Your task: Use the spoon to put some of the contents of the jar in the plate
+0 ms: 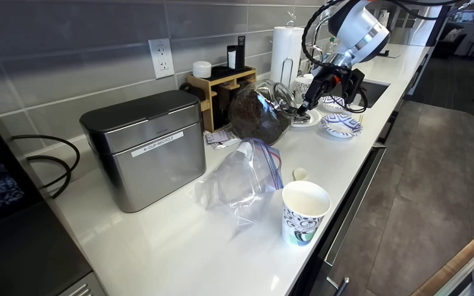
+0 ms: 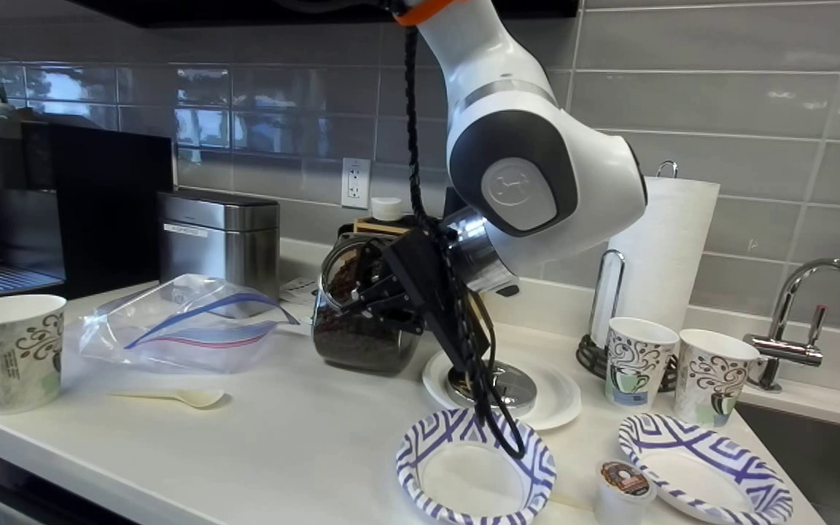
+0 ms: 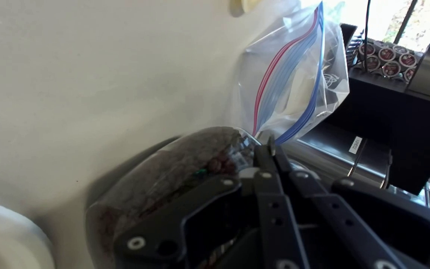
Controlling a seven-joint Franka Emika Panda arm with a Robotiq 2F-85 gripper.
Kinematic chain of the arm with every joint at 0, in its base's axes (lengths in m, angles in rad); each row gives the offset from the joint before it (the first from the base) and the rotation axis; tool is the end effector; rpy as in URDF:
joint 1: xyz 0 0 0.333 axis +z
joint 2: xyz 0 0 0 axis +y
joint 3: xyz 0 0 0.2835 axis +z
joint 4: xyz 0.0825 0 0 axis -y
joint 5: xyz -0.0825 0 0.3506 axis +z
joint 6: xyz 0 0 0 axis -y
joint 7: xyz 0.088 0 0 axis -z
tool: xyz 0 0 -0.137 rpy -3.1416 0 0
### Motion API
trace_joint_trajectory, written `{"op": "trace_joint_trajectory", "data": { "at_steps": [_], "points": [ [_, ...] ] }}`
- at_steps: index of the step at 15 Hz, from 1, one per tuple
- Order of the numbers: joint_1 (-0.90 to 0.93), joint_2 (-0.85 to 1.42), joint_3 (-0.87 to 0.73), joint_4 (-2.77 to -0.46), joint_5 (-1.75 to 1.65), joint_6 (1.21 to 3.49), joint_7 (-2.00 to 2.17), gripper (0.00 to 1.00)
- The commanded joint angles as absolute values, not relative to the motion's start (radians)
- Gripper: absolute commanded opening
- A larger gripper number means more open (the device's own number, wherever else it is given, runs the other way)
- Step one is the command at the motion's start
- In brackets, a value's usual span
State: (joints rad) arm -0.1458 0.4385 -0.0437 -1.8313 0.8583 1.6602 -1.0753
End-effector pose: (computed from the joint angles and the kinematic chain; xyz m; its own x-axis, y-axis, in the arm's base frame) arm 0.5474 -0.0050 0.2620 0.8956 0.3887 0.2163 0.3935 -0.4655 -0.7927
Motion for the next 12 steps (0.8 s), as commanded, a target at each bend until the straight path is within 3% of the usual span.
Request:
{"op": "trace_joint_trajectory", "data": {
  "at_steps": [1, 12],
  "points": [
    [-0.164, 0.462, -0.031, -1.805, 0.878, 1.624, -1.054, 0.01],
    [-0.169, 0.451, -0.044, -1.7, 0.82, 1.452, -0.92, 0.01]
  ]
}}
